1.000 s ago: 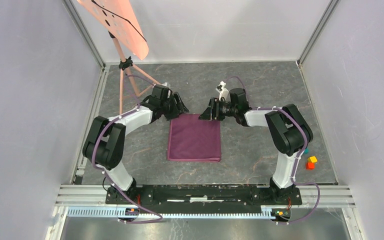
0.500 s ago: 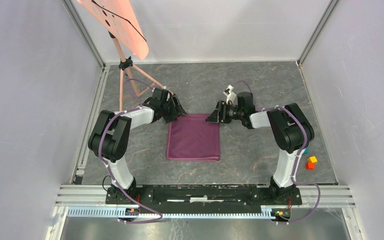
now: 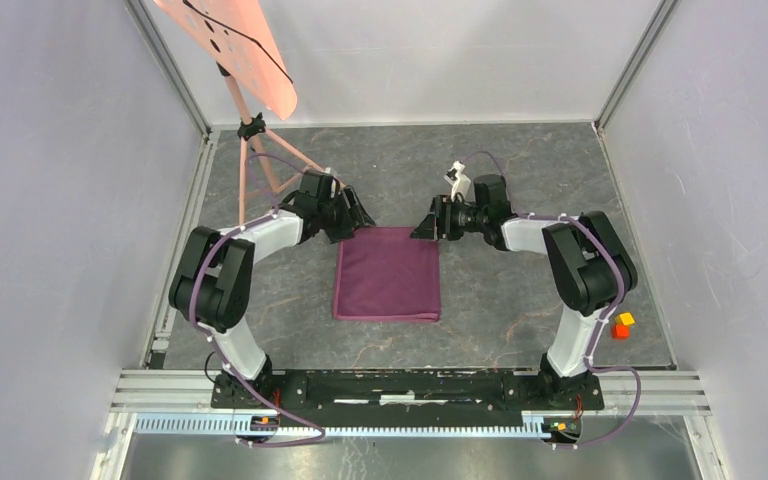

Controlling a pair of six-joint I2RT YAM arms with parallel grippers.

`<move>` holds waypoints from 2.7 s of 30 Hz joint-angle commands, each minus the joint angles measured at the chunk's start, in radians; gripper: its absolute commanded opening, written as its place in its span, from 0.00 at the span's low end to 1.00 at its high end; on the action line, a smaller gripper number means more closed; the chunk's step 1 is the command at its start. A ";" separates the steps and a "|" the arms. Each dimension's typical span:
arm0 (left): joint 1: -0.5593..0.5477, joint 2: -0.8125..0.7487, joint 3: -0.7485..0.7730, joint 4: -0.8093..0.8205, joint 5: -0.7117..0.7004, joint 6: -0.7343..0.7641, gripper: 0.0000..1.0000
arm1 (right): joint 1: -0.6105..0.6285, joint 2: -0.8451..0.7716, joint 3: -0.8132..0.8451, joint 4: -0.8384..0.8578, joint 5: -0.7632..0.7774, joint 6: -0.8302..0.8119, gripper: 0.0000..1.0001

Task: Fold the napkin into a case and place the utensils inside
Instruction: Smooth out the square-folded napkin at the center of the board, then rotate the square-folded napkin at the center of the board.

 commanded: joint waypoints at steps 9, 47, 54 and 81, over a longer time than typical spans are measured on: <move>0.041 0.087 0.060 0.077 0.039 -0.038 0.72 | -0.007 0.153 0.072 0.157 -0.037 0.087 0.71; -0.064 -0.516 -0.524 0.047 0.134 -0.131 0.93 | 0.227 -0.446 -0.526 0.111 0.001 0.079 0.74; -0.064 -0.566 -0.564 0.016 0.145 -0.131 0.93 | 0.220 -0.438 -0.568 0.031 0.072 -0.001 0.73; -0.177 -0.098 0.000 -0.163 0.004 0.120 0.95 | 0.147 -0.311 -0.079 -0.329 0.294 -0.125 0.47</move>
